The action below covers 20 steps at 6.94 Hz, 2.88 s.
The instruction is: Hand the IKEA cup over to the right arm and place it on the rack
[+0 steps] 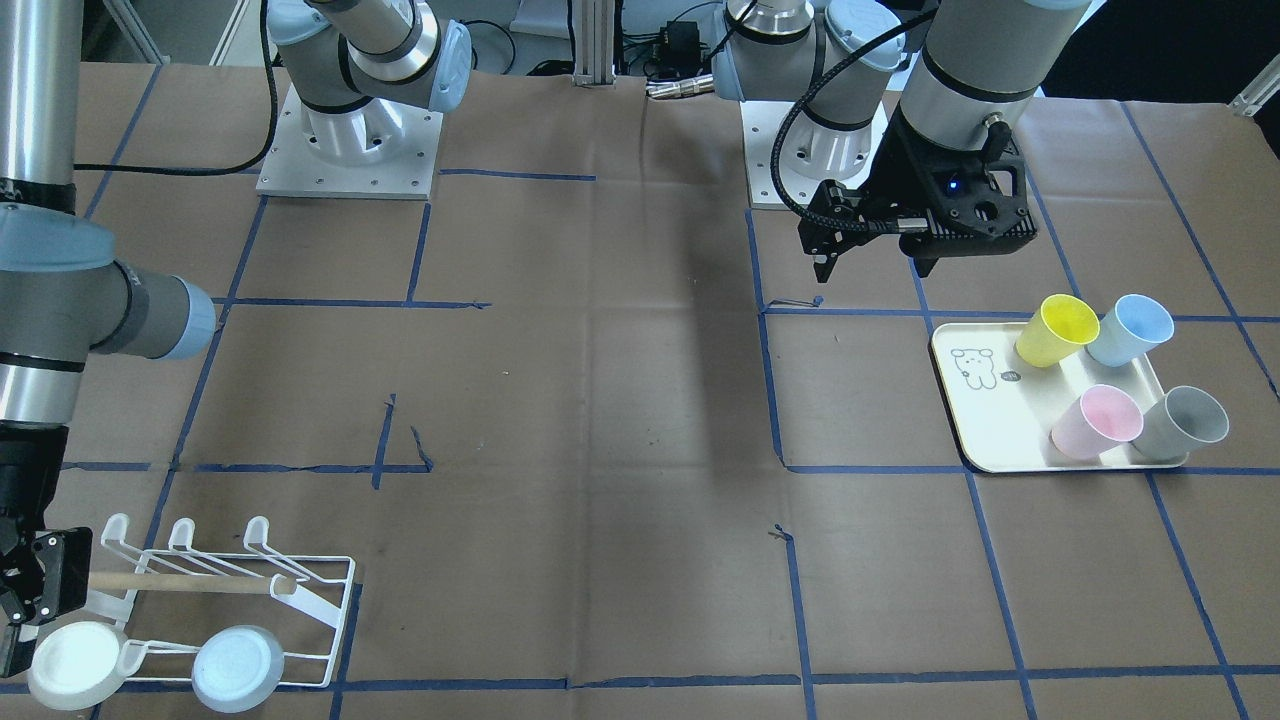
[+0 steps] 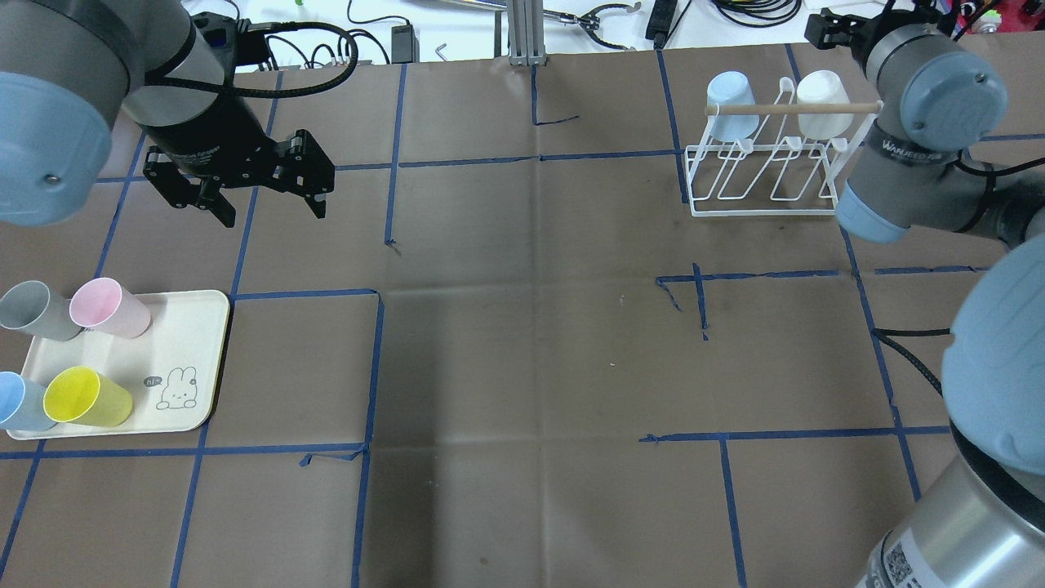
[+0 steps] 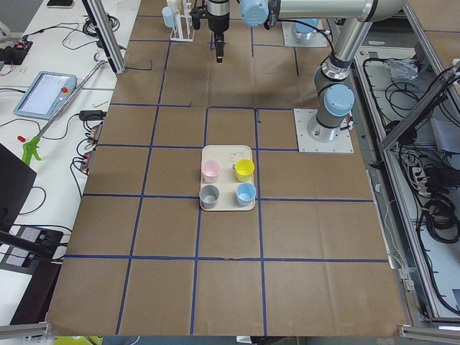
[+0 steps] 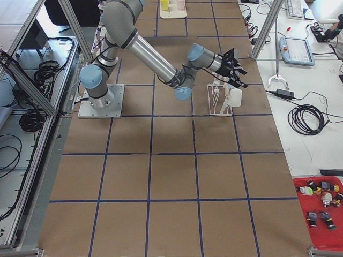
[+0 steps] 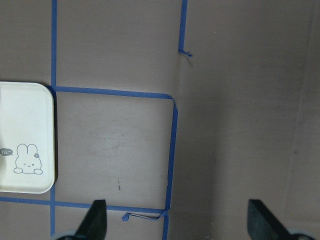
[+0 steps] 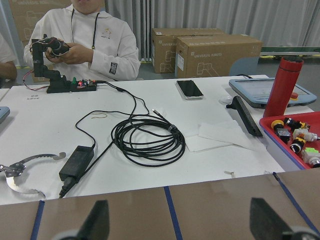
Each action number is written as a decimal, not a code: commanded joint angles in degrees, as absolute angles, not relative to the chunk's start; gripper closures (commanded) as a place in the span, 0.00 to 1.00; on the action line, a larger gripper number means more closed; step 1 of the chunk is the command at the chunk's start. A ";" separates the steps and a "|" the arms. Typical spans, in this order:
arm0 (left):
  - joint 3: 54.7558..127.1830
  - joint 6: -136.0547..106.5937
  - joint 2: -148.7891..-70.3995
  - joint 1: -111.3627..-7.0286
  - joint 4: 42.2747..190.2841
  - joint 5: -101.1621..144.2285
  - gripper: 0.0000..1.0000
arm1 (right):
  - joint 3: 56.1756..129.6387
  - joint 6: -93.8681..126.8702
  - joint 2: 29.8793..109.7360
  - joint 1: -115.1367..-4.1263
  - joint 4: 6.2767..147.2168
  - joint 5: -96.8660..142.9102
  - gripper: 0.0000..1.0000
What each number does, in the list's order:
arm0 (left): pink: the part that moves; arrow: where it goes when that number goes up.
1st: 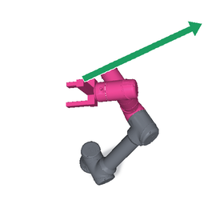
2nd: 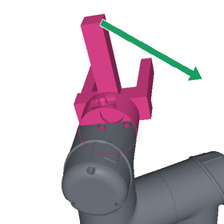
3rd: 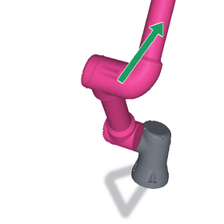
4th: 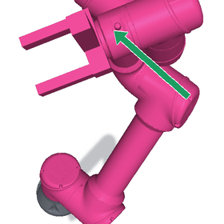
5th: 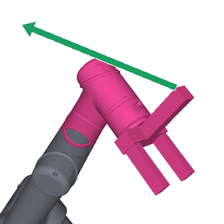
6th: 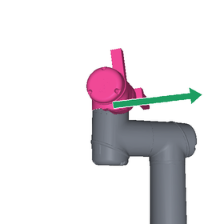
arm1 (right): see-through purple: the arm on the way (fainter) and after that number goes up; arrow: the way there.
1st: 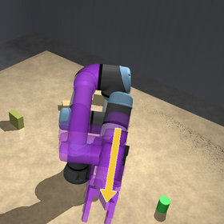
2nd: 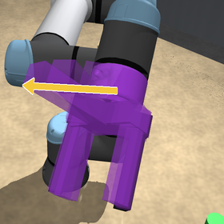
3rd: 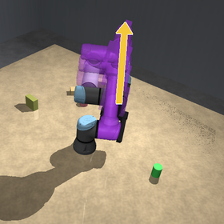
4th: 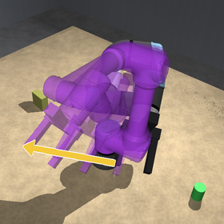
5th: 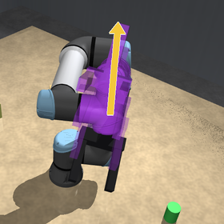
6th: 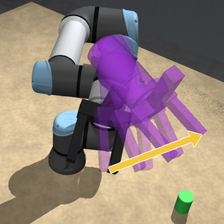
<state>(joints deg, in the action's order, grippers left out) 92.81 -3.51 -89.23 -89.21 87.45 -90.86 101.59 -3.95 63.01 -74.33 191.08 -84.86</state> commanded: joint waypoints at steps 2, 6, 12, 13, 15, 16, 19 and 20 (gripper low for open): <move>92.81 -3.52 -89.30 -89.21 87.45 -90.88 0.00 | 99.33 -3.87 73.28 -77.07 163.56 -85.42 0.00; 92.81 -3.43 -89.21 -89.21 87.45 -90.88 0.00 | 96.08 -3.78 81.27 -84.70 131.32 -85.69 0.00; 92.72 -2.64 -89.91 -89.21 85.26 -91.05 0.00 | 95.80 2.90 95.26 -90.77 100.38 -89.38 0.00; 92.72 -2.64 -89.91 -89.21 84.91 -91.05 0.00 | 95.89 3.34 95.19 -93.66 100.55 -89.30 0.00; 92.81 -2.64 -89.82 -89.21 84.90 -90.97 0.00 | 96.15 3.69 95.01 -94.92 100.55 -90.17 0.00; 92.81 -2.64 -89.82 -89.12 84.99 -90.97 0.00 | 96.24 3.60 94.92 -94.92 100.72 -90.26 0.00; 92.81 -2.64 -89.82 -89.12 84.99 -90.97 0.00 | 96.42 2.73 94.66 -94.49 100.55 -90.26 0.00; 92.81 -2.64 -89.82 -89.21 84.99 -90.97 0.00 | 96.42 2.72 94.66 -94.48 99.68 -90.18 0.00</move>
<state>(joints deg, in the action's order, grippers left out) 92.81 -2.64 -89.84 -89.14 84.98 -90.97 96.38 2.90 94.68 -94.60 100.42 -90.24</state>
